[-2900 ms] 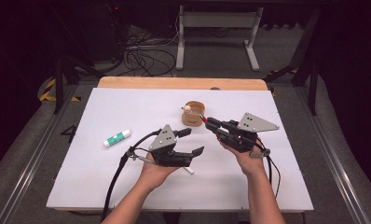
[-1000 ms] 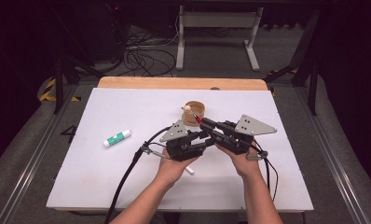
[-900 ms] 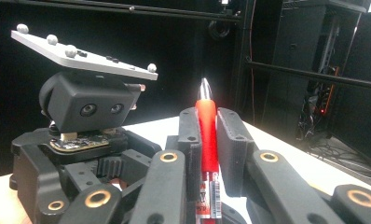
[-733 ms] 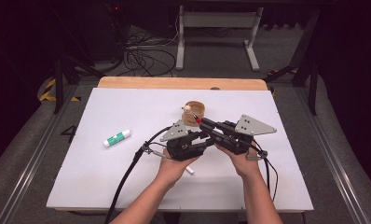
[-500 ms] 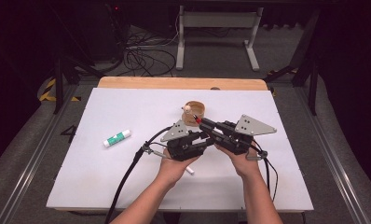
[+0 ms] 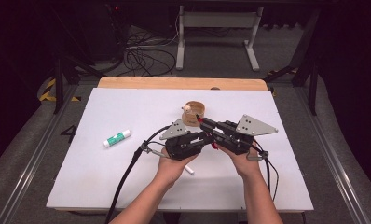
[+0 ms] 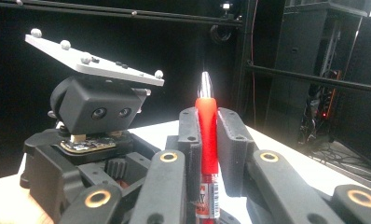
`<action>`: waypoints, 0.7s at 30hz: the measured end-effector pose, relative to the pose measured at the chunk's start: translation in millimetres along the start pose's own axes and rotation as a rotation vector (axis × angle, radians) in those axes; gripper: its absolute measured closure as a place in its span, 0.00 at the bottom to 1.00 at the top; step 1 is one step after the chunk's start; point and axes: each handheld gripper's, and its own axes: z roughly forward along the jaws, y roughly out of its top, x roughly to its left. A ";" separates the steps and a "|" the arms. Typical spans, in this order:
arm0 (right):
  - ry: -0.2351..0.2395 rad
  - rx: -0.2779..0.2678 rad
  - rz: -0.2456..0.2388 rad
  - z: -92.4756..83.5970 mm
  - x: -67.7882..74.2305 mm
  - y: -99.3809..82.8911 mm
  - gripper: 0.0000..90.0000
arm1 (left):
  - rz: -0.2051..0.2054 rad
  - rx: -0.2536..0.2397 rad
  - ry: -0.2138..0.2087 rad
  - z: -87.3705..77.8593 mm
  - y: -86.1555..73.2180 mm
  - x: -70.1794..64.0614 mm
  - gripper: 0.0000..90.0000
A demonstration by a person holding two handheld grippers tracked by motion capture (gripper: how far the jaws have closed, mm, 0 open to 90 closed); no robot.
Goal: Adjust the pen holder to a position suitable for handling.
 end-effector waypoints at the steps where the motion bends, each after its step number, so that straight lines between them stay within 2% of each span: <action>1: 0.000 0.000 0.000 0.0 -0.1 -0.1 0.90 | -0.003 0.004 0.002 -0.3 0.2 0.6 0.83; 7: 0.000 0.007 -0.007 -0.3 -0.2 -0.2 0.90 | -0.020 0.028 0.012 -1.7 0.9 4.9 0.87; 12: 0.001 0.016 -0.018 0.1 0.1 -0.1 0.89 | -0.010 0.043 0.026 -1.8 1.8 6.2 0.88; 17: 0.002 0.026 -0.027 0.1 0.5 0.3 0.88 | 0.013 0.056 0.046 -1.1 2.6 6.2 0.88; 20: 0.000 0.038 -0.022 0.7 0.2 0.3 0.87 | 0.035 0.076 0.073 -0.2 3.2 5.8 0.88; 21: -0.002 0.043 -0.026 1.0 0.4 0.4 0.82 | 0.048 0.081 0.082 0.3 3.7 5.8 0.88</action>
